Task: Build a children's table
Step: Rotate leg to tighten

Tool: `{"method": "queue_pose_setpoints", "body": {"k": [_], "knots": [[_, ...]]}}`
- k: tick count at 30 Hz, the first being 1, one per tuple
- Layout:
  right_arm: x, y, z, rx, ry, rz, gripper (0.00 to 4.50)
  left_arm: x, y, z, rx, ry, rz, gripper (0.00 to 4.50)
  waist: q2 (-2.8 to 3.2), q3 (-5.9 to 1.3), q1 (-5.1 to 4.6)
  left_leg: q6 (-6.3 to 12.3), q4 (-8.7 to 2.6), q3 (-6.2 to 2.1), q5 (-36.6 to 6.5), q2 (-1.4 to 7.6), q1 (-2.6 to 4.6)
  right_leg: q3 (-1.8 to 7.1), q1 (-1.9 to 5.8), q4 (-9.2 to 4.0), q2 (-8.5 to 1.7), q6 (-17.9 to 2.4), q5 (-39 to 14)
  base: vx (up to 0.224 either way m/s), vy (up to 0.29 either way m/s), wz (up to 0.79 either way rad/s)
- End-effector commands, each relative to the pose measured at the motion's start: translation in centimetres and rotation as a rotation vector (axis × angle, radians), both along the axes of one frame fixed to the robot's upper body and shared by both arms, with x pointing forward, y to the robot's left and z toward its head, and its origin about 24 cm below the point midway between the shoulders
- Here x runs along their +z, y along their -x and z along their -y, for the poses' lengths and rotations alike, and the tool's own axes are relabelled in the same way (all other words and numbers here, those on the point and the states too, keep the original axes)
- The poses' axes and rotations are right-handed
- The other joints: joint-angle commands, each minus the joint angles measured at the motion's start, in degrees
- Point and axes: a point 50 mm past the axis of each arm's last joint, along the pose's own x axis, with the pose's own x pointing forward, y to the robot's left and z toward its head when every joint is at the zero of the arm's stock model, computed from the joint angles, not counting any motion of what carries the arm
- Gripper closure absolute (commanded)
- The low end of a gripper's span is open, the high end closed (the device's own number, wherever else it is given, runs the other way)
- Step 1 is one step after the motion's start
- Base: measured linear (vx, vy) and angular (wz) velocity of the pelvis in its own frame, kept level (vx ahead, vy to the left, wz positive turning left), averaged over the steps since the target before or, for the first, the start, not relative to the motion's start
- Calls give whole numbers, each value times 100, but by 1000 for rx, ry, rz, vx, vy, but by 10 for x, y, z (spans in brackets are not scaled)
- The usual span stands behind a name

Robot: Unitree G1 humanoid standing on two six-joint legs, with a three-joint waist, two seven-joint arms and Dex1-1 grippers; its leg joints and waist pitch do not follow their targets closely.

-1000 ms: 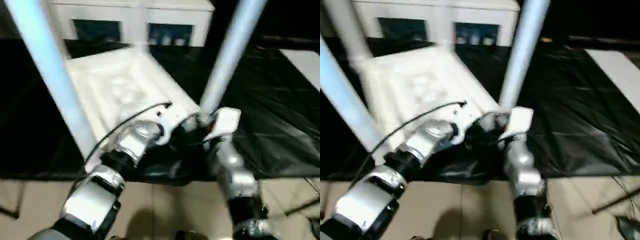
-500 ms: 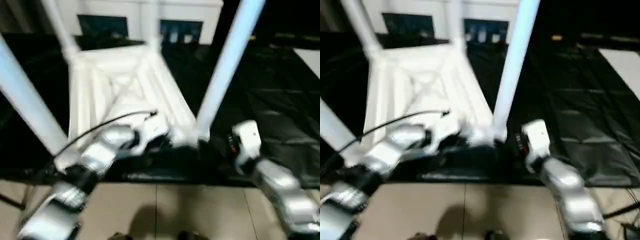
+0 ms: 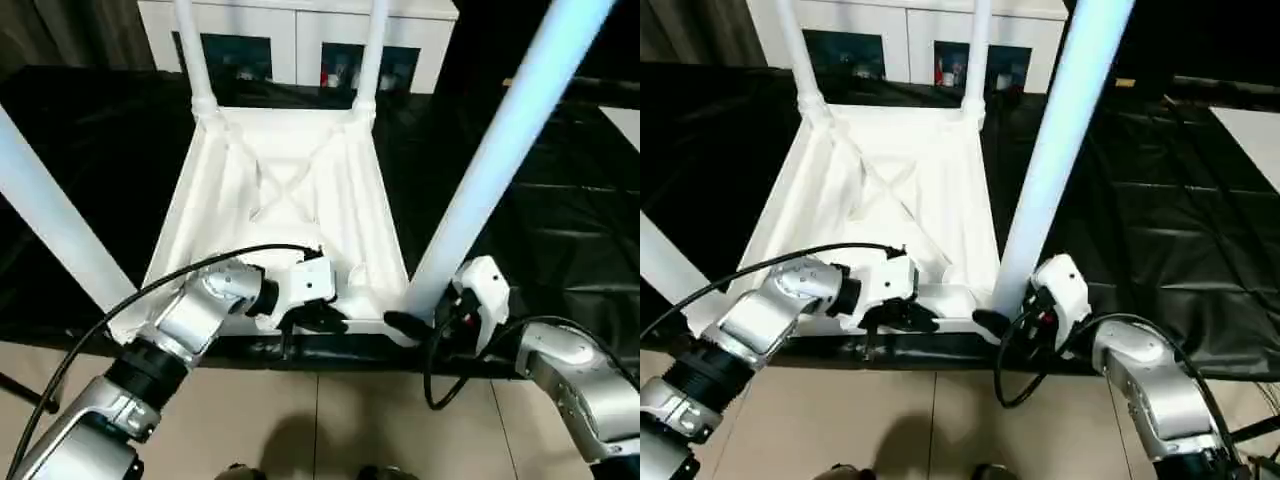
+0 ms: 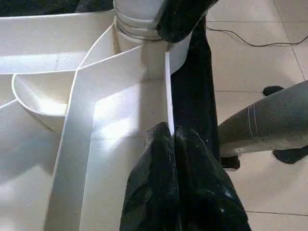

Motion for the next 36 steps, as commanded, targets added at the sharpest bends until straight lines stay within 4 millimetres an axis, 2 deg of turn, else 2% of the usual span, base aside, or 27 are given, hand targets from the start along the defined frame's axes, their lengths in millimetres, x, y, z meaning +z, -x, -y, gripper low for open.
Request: {"method": "queue_pose_setpoints", "body": {"k": [1, 6, 13, 17, 23, 27, 28, 29, 30, 31, 32, 35, 36], "knots": [[0, 0, 3, 38, 43, -1, 61, 8, 0, 5, -30, -4, 30, 450, -47, -371, -16, 315, -438, -157, -1121, 312, 138, 154, 269, -326, -303, -1228, -1411, 0, 0, 0], [-2, 4, 7, 63, 68, -14, 98, 8, -1, 3, -21, -10, 29, 450, -47, -371, -13, 395, -425, -153, -1089, 315, 141, 153, 276, -324, -303, -1285, -1368, 0, 0, 0], [1, 0, 10, 28, 42, -1, 161, 8, -1, 3, -18, -13, 30, 450, -35, -367, -24, 365, -430, -164, -1169, 313, 138, 145, 273, -335, -299, -1258, -1518, 0, 0, 0], [0, 1, 9, 41, 36, -6, 177, 8, -1, 4, -19, -12, 26, 450, -37, -369, -27, 370, -426, -162, -1157, 313, 141, 145, 276, -331, -299, -1287, -1435, 0, 0, 0], [-5, 3, 6, 25, 13, -14, 178, 7, -2, 4, 2, -7, 16, 450, -34, -375, -29, 400, -417, -157, -1096, 311, 140, 144, 282, -316, -296, -1333, -1315, 0, 0, 0], [-14, -5, 2, -157, -48, -2, 178, 4, -16, 11, 174, 45, 39, 450, -60, -362, -51, 288, -430, -167, -1322, 299, 141, 132, 272, -367, -303, -1256, -1770, 0, 0, 0], [-17, -8, -1, -222, -70, 6, 178, 3, -21, 14, 223, 58, 47, 450, -43, -343, -74, 181, -439, -169, -1529, 290, 160, 131, 226, -419, -298, -1157, -2125, 0, 0, 0], [-20, -12, -5, -288, -99, 11, 178, 1, -25, 17, 267, 63, 54, 450, -53, -342, -82, 153, -445, -174, -1583, 285, 153, 128, 231, -428, -300, -1111, -2229, 0, 0, 0], [-22, -15, -9, -338, -120, 14, 178, -1, -28, 19, 303, 69, 55, 450, -33, -348, -84, 71, -458, -194, -1682, 287, 173, 122, 214, -444, -295, -1038, -2360, 0, 0, 0], [-23, -18, -14, -388, -151, 24, 178, -2, -31, 22, 333, 72, 62, 450, -40, -342, -105, 57, -459, -183, -1736, 282, 168, 127, 193, -451, -292, -1031, -2392, 0, 0, 0], [-23, -21, -19, -426, -174, 31, 178, -3, -33, 24, 356, 73, 66, 450, -38, -338, -121, -6, -462, -203, -1823, 265, 157, 116, 196, -469, -306, -976, -2535, 0, 0, 0], [-25, -35, -39, -584, -240, 36, 178, -4, -44, 35, 485, 86, 85, 450, -56, -343, -144, -20, -471, -212, -1868, 256, 161, 114, 196, -492, -300, -875, -2637, 0, 0, 0], [-27, -42, -50, -633, -244, 27, 178, -4, -49, 40, 552, 91, 89, 450, -17, -347, -198, -65, -467, -215, -1902, 238, 161, 107, 172, -496, -299, -898, -2645, 0, 0, 0]]}}
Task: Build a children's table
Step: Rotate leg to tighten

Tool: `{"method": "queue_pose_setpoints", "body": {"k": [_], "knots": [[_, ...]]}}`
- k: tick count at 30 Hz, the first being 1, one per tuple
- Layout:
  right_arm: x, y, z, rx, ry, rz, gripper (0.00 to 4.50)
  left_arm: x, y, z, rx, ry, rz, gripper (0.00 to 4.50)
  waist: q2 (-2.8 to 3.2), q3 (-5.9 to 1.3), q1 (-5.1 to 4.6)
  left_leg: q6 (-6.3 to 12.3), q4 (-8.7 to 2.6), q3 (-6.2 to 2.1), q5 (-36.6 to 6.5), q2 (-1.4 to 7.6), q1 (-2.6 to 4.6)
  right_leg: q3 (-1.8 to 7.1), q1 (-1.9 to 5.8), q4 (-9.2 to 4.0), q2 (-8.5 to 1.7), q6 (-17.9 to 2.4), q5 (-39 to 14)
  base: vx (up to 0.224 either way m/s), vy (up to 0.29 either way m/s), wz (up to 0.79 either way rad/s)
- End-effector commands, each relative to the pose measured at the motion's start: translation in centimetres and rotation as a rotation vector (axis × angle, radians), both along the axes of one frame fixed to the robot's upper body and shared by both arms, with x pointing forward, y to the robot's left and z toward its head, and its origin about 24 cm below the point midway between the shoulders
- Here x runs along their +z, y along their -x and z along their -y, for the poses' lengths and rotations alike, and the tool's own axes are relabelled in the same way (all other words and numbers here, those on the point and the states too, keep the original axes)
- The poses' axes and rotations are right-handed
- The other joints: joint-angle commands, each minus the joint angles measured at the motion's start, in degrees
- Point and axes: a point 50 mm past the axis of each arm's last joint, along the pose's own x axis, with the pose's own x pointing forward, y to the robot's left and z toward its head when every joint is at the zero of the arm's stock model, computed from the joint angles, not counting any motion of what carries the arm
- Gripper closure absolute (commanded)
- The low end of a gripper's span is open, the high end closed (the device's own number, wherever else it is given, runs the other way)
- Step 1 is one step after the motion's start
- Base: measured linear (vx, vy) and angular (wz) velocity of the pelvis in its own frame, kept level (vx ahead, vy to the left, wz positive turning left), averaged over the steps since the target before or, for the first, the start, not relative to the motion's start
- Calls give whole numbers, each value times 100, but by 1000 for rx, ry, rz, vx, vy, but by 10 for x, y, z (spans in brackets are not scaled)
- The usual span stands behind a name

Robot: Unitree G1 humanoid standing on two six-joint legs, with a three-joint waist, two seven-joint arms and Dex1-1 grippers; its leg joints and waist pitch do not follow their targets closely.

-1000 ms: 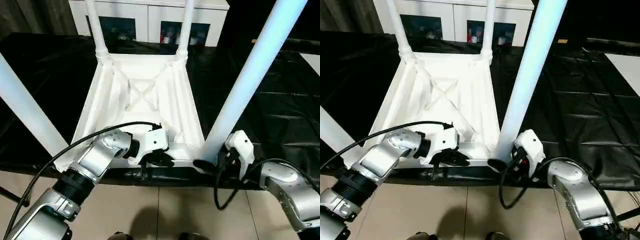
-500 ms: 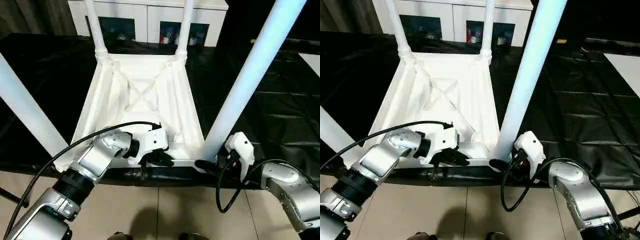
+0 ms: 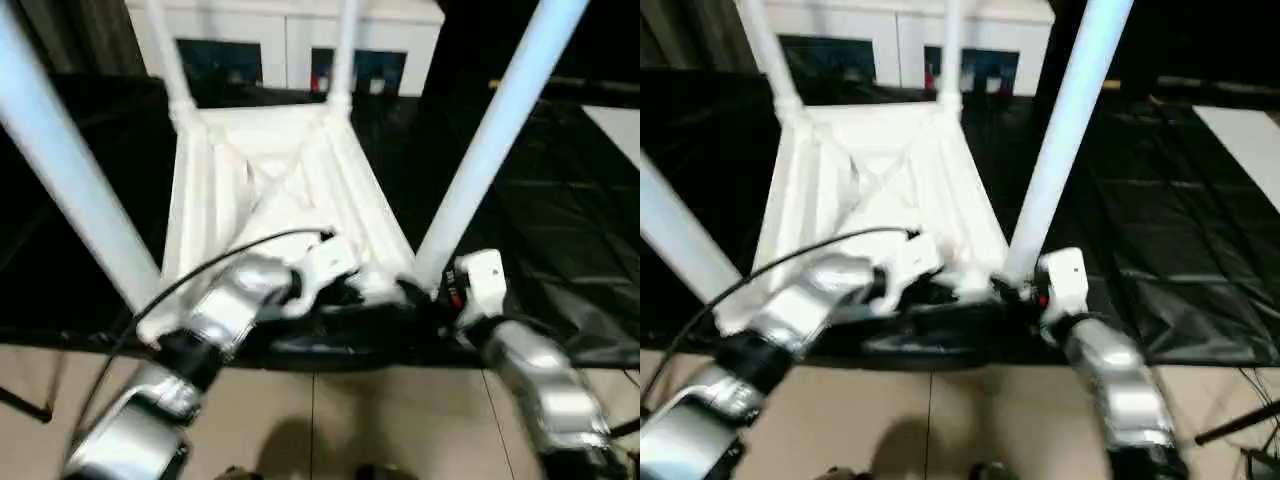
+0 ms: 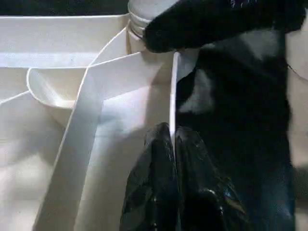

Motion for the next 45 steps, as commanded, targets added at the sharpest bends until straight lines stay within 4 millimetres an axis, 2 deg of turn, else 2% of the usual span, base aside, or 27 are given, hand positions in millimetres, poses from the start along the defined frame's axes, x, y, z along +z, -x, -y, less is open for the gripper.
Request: {"method": "queue_pose_setpoints", "body": {"k": [1, 4, 7, 10, 11, 12, 13, 15, 16, 17, 18, 19, 20, 22, 24, 26, 27, 28, 30, 33, 35, 37, 38, 39, 42, 44, 45], "knots": [[-3, -8, -30, -45, -81, -15, 178, 5, -19, -2, 233, -2, 63, 450, -13, -338, -61, -87, -493, -204, -1951, 227, 139, 104, 139, -496, -289, -919, -2690, 0, 0, 0], [-2, -17, -49, -59, -70, 12, 179, 8, -28, 4, 349, 16, 96, 450, -16, -340, -80, -29, -493, -220, -2073, 226, 146, 90, 168, -538, -294, -820, -2768, 0, 0, 0], [0, -22, -71, -22, -28, 48, 179, 10, -34, 9, 406, 19, 138, 450, -39, -356, -82, 70, -482, -196, -1964, 214, 133, 99, 168, -529, -289, -868, -2579, 0, 0, 0], [1, -21, -75, -19, -79, 58, 179, 11, -36, 11, 406, 24, 157, 450, -53, -378, -50, 183, -472, -181, -1763, 225, 123, 115, 191, -497, -302, -947, -2301, 0, 0, 0], [1, -21, -74, -25, -97, 60, 144, 11, -36, 11, 405, 25, 158, 450, -39, -377, -41, 232, -475, -179, -1702, 236, 117, 121, 194, -481, -303, -1002, -2180, 0, 0, 0], [4, -22, -67, -59, -96, 77, 109, 14, -35, 12, 361, 41, 182, 450, -46, -388, -31, 270, -477, -177, -1630, 245, 116, 116, 210, -470, -301, -1046, -2073, 0, 0, 0], [5, -22, -65, -64, -96, 82, 107, 15, -34, 12, 350, 45, 186, 450, -47, -395, -29, 288, -475, -175, -1615, 249, 117, 117, 211, -459, -300, -1069, -2014, 0, 0, 0], [11, -22, -51, -116, -89, 113, 97, 17, -31, 12, 280, 56, 209, 450, -51, -406, -79, 321, -504, -215, -1547, 247, 14, 96, 303, -413, -315, -1063, -1896, 0, 0, 0], [15, -21, -40, -146, -80, 137, 83, 17, -29, 11, 237, 59, 208, 450, -77, -468, -174, 360, -505, -269, -1135, 238, -115, 60, 409, -321, -331, -1027, -1531, 0, 0, 0], [17, -20, -37, -152, -77, 145, 83, 16, -28, 10, 228, 59, 206, 450, -77, -468, -174, 360, -505, -269, -1135, 238, -115, 60, 409, -321, -331, -1027, -1531, 2, 9, -27], [21, -18, -30, -167, -65, 172, 64, 15, -26, 9, 200, 55, 195, 450, -20, -466, -113, 475, -439, -216, -1044, 258, 37, 87, 267, -360, -322, -1204, -1257, 0, 0, 0], [23, -16, -25, -164, -44, 184, 59, 14, -24, 8, 170, 53, 197, 450, -27, -472, -96, 523, -412, -181, -1043, 254, 97, 96, 235, -358, -308, -1305, -1122, 0, 0, 0], [24, -15, -22, -163, -30, 191, 51, 14, -23, 7, 158, 51, 193, 450, -37, -471, -67, 625, -395, -152, -924, 249, 103, 110, 243, -325, -290, -1459, -839, 60, -18, 12], [30, -5, -4, -145, 28, 213, 27, 10, -15, 1, 65, 31, 169, 450, -36, -465, -1, 740, -402, -154, -709, 248, 48, 110, 314, -280, -299, -1473, -696, 0, 0, 0], [34, 2, 7, -105, 76, 232, 15, 9, -10, -5, 18, 4, 155, 450, -21, -456, 28, 763, -401, -153, -690, 271, 64, 114, 302, -267, -291, -1506, -586, 0, 0, 0], [36, 7, 14, -55, 94, 228, 7, 8, -7, -11, -5, -6, 139, 450, -4, -451, 28, 710, -403, -148, -838, 271, 87, 112, 279, -283, -286, -1553, -731, 0, 0, 0], [37, 8, 16, -41, 99, 228, 7, 8, -7, -12, -13, -10, 135, 450, -12, -440, 34, 685, -418, -156, -915, 274, 78, 109, 301, -292, -281, -1534, -824, 0, 0, 0], [38, 18, 23, 103, 126, 188, 7, 8, 0, -21, -82, -29, 108, 450, 11, -414, 50, 619, -442, -172, -1115, 287, 90, 108, 321, -308, -268, -1490, -996, 0, 0, 0], [37, 27, 26, 237, 143, 143, 7, 9, 6, -27, -149, -42, 85, 450, 42, -408, 66, 606, -453, -181, -1107, 319, 110, 121, 312, -294, -277, -1508, -890, 0, 0, 0], [36, 40, 28, 391, 113, 74, 7, 10, 18, -32, -270, -41, 32, 450, 33, -388, 65, 539, -461, -171, -1318, 318, 102, 132, 297, -319, -297, -1522, -1107, 0, 0, 0], [32, 50, 28, 537, 130, 18, 7, 10, 28, -36, -354, -67, -12, 450, 43, -385, 73, 419, -469, -178, -1547, 320, 130, 129, 271, -352, -299, -1440, -1482, 0, 0, 0], [31, 49, 29, 551, 152, 15, 7, 10, 29, -36, -364, -74, -13, 450, 53, -365, 116, 299, -475, -160, -1671, 333, 177, 147, 203, -389, -294, -1377, -1690, 0, 0, 0], [30, 47, 28, 553, 151, 11, 7, 10, 28, -36, -360, -71, -10, 450, 32, -368, 138, 240, -470, -152, -1704, 332, 202, 150, 179, -392, -288, -1359, -1754, 0, 0, 0], [30, 46, 28, 553, 151, 10, 7, 11, 28, -35, -358, -70, -9, 450, 4, -369, 141, 227, -469, -143, -1699, 330, 200, 154, 177, -392, -281, -1347, -1760, 0, 0, 0], [30, 42, 24, 587, 153, 5, 7, 10, 26, -34, -343, -74, -4, 450, -9, -365, 143, 180, -490, -166, -1656, 319, 144, 151, 210, -381, -295, -1186, -1965, 0, 0, 0], [30, 41, 23, 589, 158, 1, 7, 10, 25, -34, -339, -73, -4, 450, -13, -369, 138, 159, -485, -172, -1661, 313, 145, 152, 202, -392, -305, -1129, -2060, 0, 0, 0], [29, 39, 24, 590, 179, 3, 35, 10, 25, -34, -336, -72, -5, 450, -30, -368, 135, 161, -485, -171, -1643, 311, 136, 152, 203, -394, -305, -1118, -2064, 0, 0, 0]]}}
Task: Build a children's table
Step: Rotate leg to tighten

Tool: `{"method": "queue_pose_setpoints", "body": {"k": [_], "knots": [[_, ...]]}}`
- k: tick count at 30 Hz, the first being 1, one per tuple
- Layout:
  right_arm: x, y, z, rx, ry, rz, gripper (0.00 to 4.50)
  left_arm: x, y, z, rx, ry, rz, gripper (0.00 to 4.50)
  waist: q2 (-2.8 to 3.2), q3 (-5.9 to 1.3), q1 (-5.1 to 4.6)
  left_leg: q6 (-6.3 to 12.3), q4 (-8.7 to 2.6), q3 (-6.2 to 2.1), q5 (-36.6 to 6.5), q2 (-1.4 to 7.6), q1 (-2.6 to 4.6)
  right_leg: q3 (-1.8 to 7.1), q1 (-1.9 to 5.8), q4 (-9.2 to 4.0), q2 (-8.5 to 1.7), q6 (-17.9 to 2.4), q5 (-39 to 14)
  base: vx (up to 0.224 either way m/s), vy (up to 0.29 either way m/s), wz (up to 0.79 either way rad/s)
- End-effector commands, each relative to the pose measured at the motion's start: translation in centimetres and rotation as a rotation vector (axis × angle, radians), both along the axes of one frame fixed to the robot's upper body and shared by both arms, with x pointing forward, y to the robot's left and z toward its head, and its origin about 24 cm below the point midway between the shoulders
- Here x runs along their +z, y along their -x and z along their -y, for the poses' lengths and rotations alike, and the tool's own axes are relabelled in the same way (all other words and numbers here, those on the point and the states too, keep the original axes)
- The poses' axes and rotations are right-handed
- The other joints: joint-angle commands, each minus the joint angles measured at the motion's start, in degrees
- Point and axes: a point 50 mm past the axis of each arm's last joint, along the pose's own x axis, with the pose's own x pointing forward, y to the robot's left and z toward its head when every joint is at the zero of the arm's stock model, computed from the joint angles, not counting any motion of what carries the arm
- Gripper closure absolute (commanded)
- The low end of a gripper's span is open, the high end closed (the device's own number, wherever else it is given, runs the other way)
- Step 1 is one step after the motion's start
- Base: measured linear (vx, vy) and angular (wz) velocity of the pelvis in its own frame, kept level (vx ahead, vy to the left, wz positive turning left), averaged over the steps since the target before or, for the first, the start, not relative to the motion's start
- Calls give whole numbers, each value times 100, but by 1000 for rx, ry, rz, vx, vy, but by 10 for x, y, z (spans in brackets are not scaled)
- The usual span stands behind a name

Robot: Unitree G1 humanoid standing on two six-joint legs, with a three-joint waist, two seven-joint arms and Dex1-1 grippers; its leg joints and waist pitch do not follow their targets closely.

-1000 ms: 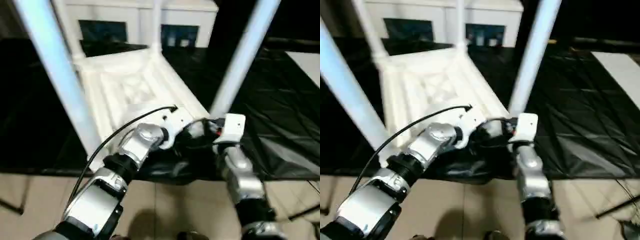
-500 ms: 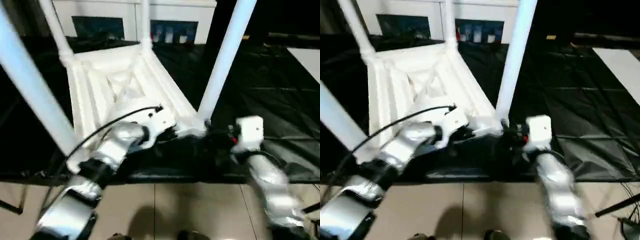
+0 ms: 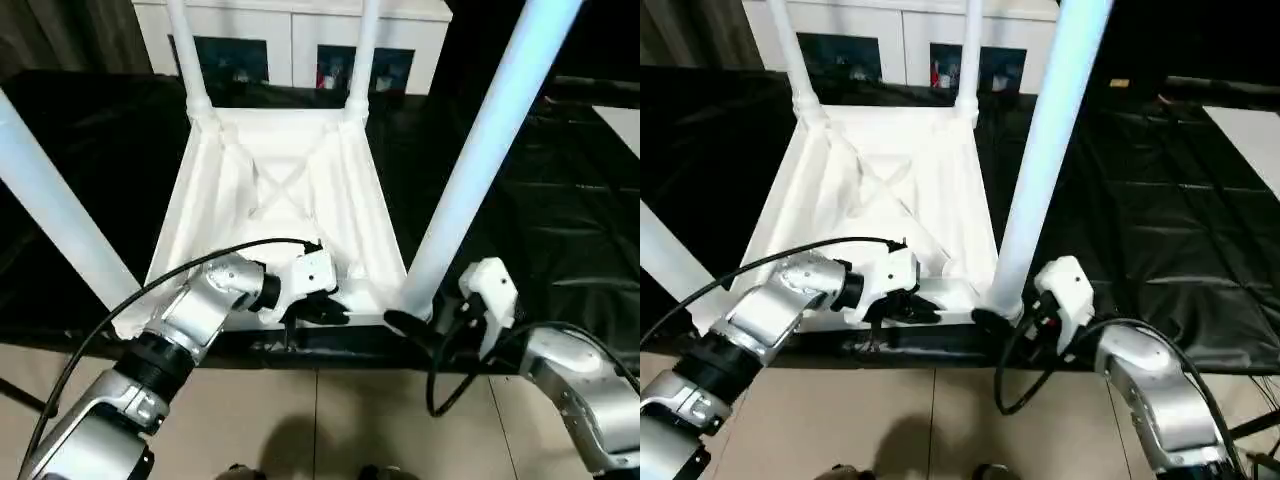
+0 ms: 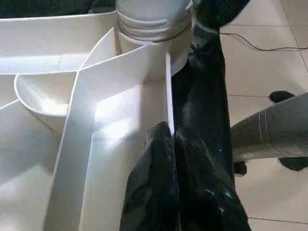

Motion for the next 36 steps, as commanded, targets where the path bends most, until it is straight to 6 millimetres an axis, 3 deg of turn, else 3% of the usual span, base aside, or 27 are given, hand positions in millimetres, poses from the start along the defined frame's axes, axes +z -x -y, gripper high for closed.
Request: {"method": "queue_pose_setpoints", "body": {"k": [1, 3, 5, 10, 16, 26, 29, 31, 34, 36], "knots": [[-1, -2, 3, 7, 37, 0, 43, 4, 1, 7, -36, -2, 11, 450, -64, -367, -22, 178, -475, -162, -1590, 301, 138, 147, 228, -393, -303, -1095, -2106, 0, 0, 0], [-1, -2, 4, 19, 45, -2, 43, 4, 1, 6, -33, -4, 11, 450, -79, -367, -21, 193, -471, -160, -1568, 300, 138, 148, 229, -393, -304, -1093, -2100, 0, 0, 0], [-1, -3, 6, 36, 55, -7, 78, 5, 1, 4, -24, -6, 10, 450, -75, -377, -12, 273, -461, -160, -1389, 304, 126, 146, 246, -369, -305, -1114, -1918, 0, 0, 0], [-3, -5, 9, 30, 72, -13, 108, 5, 1, 4, -22, -7, 10, 450, -68, -382, -10, 365, -446, -154, -1234, 297, 113, 139, 260, -351, -300, -1199, -1720, 0, 0, 0], [-7, -6, 9, 37, 87, -15, 168, 4, 2, 4, -21, -11, 5, 450, -66, -369, -14, 349, -447, -153, -1326, 295, 118, 137, 253, -371, -297, -1167, -1891, 0, 0, 0], [-9, -8, 10, 46, 86, -21, 191, 3, 1, 2, -20, -21, -8, 450, -58, -371, -31, 344, -450, -157, -1365, 297, 121, 132, 253, -372, -292, -1182, -1891, 0, 0, 0], [-13, -11, 11, -1, 76, -25, 191, 2, -1, 2, 16, -9, -13, 450, -60, -362, -41, 325, -457, -160, -1416, 294, 117, 129, 249, -384, -292, -1177, -1996, 0, 0, 0], [-18, -18, 12, -122, 60, -15, 192, 1, -8, 4, 95, 17, 0, 450, -58, -357, -63, 270, -457, -156, -1514, 287, 114, 126, 230, -403, -285, -1151, -2161, 0, 0, 0], [-23, -29, 6, -288, 19, 2, 192, 1, -19, 10, 207, 45, 22, 450, -74, -351, -124, 97, -477, -189, -1726, 253, 87, 94, 231, -449, -282, -980, -2643, 0, 0, 0], [-26, -36, -2, -398, -9, 0, 192, 0, -24, 16, 270, 60, 20, 450, -65, -342, -159, 37, -472, -194, -1896, 239, 129, 97, 171, -505, -285, -856, -2931, 0, 0, 0]]}}
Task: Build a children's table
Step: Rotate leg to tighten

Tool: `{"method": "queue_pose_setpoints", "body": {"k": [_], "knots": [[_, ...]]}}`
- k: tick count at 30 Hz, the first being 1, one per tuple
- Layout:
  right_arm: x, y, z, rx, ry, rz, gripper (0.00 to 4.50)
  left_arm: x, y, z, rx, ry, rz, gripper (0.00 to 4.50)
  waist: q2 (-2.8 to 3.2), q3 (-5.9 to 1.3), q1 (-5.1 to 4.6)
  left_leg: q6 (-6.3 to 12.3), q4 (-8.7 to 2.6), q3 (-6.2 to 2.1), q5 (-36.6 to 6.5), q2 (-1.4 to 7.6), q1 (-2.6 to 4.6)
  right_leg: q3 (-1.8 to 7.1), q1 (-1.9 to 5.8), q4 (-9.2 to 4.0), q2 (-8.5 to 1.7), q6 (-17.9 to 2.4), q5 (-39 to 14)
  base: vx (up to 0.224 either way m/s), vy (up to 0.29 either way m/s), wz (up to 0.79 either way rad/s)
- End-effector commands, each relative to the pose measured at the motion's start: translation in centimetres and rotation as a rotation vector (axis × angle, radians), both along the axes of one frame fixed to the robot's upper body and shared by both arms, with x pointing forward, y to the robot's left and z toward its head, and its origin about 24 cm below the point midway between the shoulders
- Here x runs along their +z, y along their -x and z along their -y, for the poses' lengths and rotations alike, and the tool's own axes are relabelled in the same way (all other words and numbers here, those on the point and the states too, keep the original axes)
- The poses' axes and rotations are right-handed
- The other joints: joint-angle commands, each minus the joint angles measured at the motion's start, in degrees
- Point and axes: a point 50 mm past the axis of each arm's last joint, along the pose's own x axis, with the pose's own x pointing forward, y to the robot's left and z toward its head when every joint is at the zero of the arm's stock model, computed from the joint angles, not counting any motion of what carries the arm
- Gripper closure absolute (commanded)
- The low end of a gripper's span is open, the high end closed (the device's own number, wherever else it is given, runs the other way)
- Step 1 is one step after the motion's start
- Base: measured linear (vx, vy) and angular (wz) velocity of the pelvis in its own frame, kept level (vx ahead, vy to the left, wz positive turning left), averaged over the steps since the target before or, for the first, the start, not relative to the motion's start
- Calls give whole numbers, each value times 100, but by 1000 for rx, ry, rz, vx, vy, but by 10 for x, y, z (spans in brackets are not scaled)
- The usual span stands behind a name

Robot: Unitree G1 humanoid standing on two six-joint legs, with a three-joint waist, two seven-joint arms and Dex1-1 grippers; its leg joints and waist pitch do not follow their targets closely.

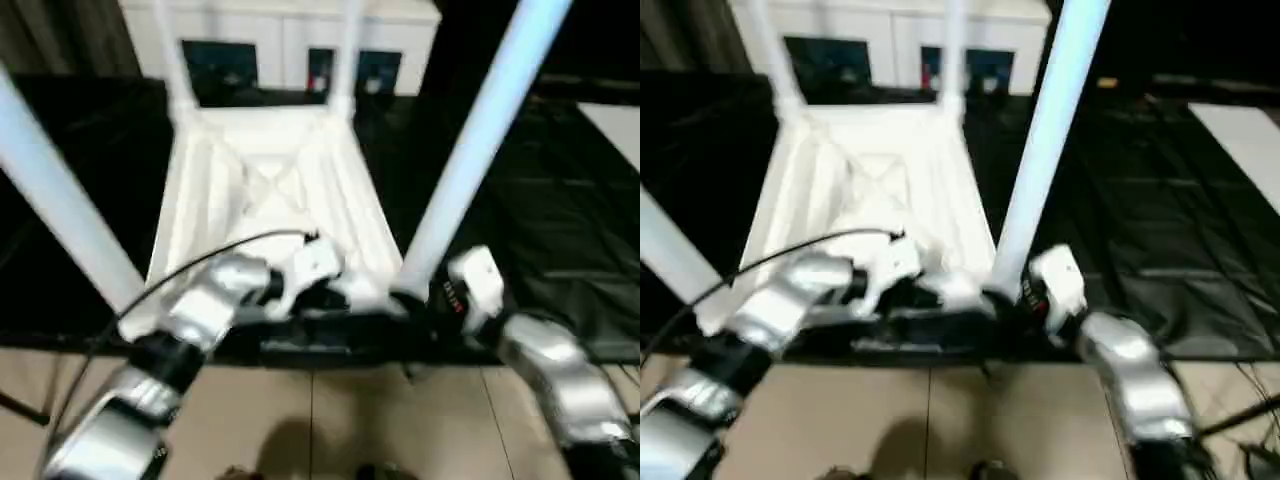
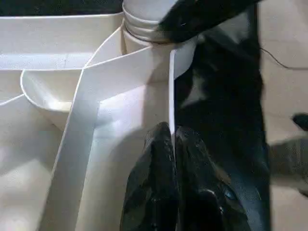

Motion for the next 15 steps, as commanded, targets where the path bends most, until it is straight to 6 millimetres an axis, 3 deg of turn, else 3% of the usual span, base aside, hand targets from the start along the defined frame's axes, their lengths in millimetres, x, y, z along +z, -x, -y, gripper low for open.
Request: {"method": "queue_pose_setpoints", "body": {"k": [1, 3, 8, 10, 14, 15], "knots": [[-9, -7, -1, -179, -28, -46, 192, 5, -11, 5, 112, 28, 27, 450, -41, -342, -27, 19, -484, -199, -1924, 235, 117, 99, 186, -502, -286, -861, -2954, 0, 0, 0], [-12, -13, -7, -270, -55, -60, 193, 5, -17, 10, 178, 36, 36, 450, -39, -356, -54, -1, -494, -220, -1854, 233, 92, 87, 207, -499, -280, -791, -2912, 0, 0, 0], [-17, -34, -43, -460, -128, -101, 194, 6, -36, 25, 412, 24, 109, 450, 3, -343, -119, -22, -473, -199, -2103, 192, 154, 70, 129, -549, -248, -828, -2882, 0, 0, 0], [-17, -38, -55, -476, -116, -104, 194, 6, -38, 29, 449, 23, 132, 450, 8, -348, -138, -12, -487, -218, -2147, 187, 135, 49, 168, -559, -253, -781, -2866, 0, 0, 0], [-15, -44, -78, -421, -70, -75, 194, 6, -37, 41, 428, 52, 142, 450, -6, -375, -167, 76, -489, -204, -2025, 202, 115, 69, 192, -517, -267, -933, -2430, 0, 0, 0], [-14, -44, -80, -419, -75, -58, 141, 7, -36, 44, 407, 60, 144, 450, -15, -376, -167, 110, -488, -201, -1984, 201, 94, 72, 215, -504, -269, -958, -2363, 0, 0, 0]]}}
